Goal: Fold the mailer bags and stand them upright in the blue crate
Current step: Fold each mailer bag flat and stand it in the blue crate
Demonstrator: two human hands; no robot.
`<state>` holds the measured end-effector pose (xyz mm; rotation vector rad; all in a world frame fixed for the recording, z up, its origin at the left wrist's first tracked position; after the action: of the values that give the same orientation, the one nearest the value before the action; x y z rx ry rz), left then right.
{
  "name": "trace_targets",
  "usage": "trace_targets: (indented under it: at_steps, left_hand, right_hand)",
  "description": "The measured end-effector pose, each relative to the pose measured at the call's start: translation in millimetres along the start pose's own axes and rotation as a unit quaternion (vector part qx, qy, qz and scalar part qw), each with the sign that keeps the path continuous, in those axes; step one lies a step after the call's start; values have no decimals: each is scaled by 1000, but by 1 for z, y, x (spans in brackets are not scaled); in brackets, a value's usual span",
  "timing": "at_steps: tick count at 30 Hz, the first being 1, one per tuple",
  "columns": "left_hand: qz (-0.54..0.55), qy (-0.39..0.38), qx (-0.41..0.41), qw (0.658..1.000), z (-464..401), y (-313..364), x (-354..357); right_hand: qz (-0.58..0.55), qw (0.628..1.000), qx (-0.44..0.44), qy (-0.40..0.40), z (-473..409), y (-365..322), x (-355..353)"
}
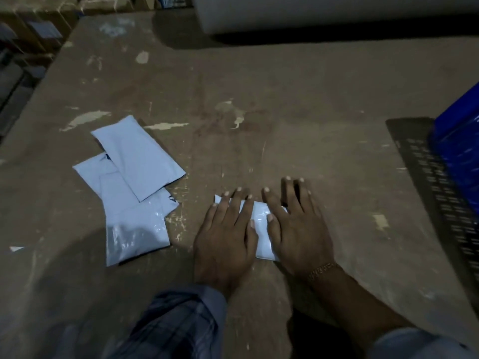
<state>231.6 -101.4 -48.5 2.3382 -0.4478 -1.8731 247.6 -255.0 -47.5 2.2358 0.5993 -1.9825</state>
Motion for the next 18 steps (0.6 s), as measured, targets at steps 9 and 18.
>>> trace_targets:
  at_steps: [9,18]
  left_hand:
    - [-9,24,-27,999,0,-1,4]
    - [-31,25,-17,999,-3,1,5]
  right_hand:
    - [32,999,21,19,3,-5,4]
    - [41,998,31,41,16,-15,2]
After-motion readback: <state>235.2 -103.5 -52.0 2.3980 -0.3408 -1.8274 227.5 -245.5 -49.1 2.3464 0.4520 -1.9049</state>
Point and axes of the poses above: each hand's wrist, its own z-axis away from the middle knuckle, its own x-axis out of the palm, y = z × x, the point moved 7 cm from there along -z, towards the middle knuckle, and after that the axes turned 10 degrees about -x, right-handed, at the moved point
